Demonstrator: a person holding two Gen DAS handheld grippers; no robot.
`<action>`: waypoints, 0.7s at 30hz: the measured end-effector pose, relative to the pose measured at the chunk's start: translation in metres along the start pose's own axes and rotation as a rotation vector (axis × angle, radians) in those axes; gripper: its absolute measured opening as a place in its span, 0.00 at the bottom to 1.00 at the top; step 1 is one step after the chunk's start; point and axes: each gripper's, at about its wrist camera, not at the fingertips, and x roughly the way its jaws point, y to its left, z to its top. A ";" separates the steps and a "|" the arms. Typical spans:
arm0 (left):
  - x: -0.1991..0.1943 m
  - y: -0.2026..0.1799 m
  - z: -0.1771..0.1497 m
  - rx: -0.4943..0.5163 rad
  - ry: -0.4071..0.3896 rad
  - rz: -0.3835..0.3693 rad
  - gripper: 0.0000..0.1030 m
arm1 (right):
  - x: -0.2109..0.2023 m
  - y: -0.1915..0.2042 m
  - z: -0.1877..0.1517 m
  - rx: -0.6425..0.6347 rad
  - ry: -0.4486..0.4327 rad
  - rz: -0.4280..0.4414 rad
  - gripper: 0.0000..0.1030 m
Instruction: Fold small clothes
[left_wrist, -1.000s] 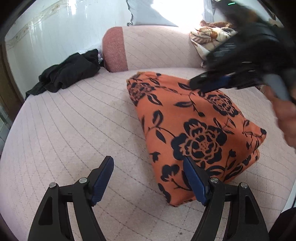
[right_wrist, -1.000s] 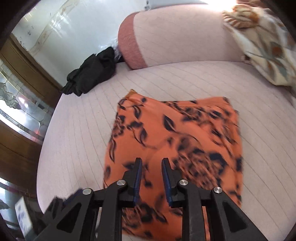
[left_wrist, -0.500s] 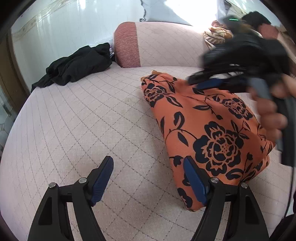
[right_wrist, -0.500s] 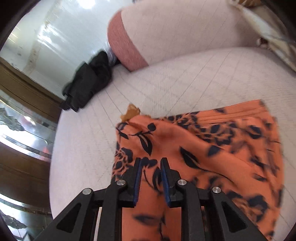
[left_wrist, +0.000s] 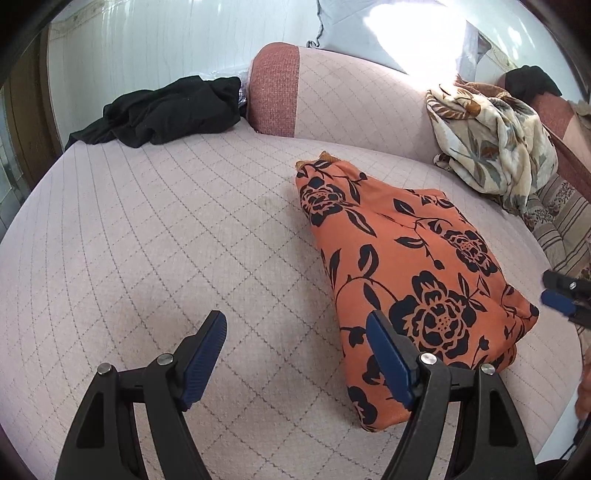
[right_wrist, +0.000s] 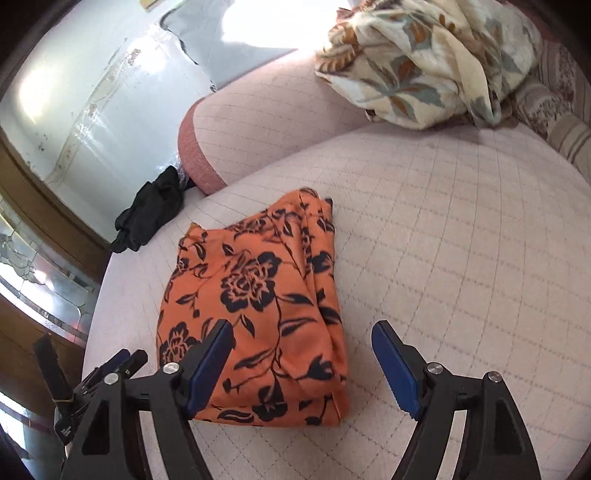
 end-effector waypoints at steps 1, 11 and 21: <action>0.000 0.000 -0.001 -0.005 0.004 -0.005 0.76 | 0.009 -0.003 -0.001 0.029 0.033 0.001 0.76; 0.000 0.010 0.001 -0.026 0.001 -0.005 0.76 | 0.014 0.033 -0.019 -0.017 0.051 -0.017 0.11; 0.011 -0.002 -0.007 0.079 0.041 0.060 0.76 | 0.039 0.027 -0.064 -0.120 0.058 -0.113 0.14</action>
